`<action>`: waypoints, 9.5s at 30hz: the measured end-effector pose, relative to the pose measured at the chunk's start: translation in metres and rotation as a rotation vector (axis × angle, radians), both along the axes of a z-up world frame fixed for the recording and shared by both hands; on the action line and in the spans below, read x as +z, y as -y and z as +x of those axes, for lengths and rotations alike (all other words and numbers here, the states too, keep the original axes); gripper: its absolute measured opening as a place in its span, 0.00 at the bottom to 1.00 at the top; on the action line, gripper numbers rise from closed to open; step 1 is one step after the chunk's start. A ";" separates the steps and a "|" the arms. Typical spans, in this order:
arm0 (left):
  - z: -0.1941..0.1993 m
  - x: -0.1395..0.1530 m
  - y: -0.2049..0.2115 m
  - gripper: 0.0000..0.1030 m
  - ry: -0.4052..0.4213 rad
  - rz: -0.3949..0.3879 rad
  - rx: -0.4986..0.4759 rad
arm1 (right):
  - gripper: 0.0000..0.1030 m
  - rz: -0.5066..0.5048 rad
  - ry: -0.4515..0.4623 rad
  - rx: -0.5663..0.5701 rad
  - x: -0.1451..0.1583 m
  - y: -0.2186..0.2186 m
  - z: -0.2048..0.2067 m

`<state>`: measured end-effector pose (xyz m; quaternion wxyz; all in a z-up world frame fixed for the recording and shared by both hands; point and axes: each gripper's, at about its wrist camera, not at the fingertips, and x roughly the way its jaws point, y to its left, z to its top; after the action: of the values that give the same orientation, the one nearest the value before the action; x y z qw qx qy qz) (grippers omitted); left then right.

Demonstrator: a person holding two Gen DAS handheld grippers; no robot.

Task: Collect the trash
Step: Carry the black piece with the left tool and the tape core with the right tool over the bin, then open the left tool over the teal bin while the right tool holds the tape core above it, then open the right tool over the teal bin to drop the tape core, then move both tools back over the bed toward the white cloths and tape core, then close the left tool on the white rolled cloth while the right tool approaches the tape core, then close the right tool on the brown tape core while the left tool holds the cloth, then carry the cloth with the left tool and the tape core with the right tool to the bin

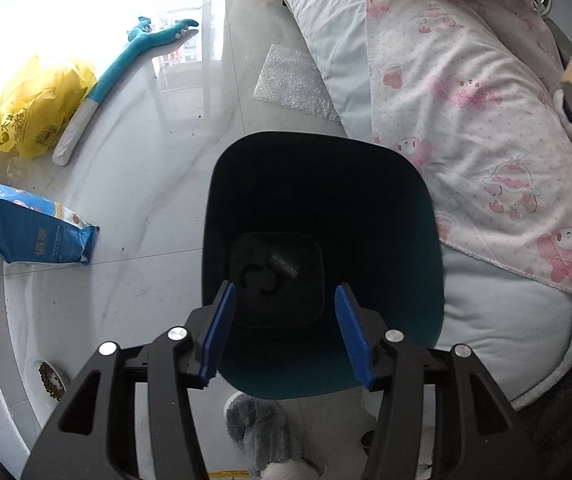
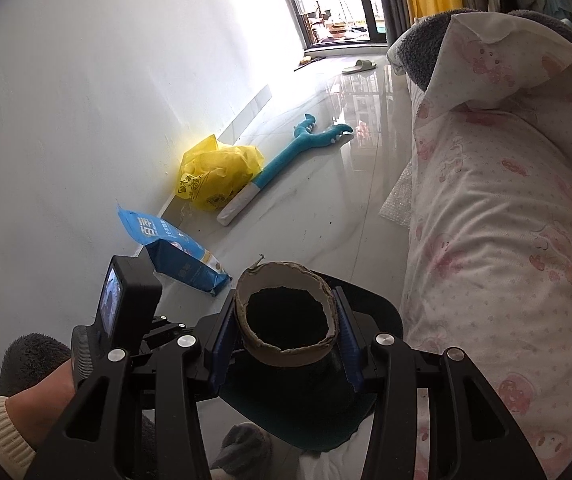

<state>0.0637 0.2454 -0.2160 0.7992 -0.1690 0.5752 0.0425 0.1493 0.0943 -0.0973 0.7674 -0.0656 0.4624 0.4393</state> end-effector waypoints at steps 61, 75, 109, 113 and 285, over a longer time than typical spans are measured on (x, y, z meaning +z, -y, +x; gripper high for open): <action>-0.093 0.152 -0.037 0.89 0.656 0.248 0.100 | 0.67 -0.472 -0.166 0.029 -0.152 -0.079 -0.024; -0.072 0.183 0.006 0.90 0.768 0.261 0.068 | 0.75 -0.343 -0.090 -0.003 -0.103 -0.046 -0.012; 0.035 0.191 0.116 0.93 0.800 0.149 -0.047 | 0.77 -0.061 0.300 -0.238 0.031 0.143 0.046; 0.047 0.187 0.129 0.93 0.788 0.132 -0.082 | 0.78 -0.087 0.369 -0.281 0.042 0.174 0.059; 0.070 0.021 0.069 0.48 0.069 0.197 -0.169 | 0.20 0.039 0.320 -0.348 0.063 0.176 0.055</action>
<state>0.1340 0.1759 -0.1947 0.8319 -0.0419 0.5528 0.0255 0.2047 -0.0819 -0.0344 0.8961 -0.0389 0.3308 0.2933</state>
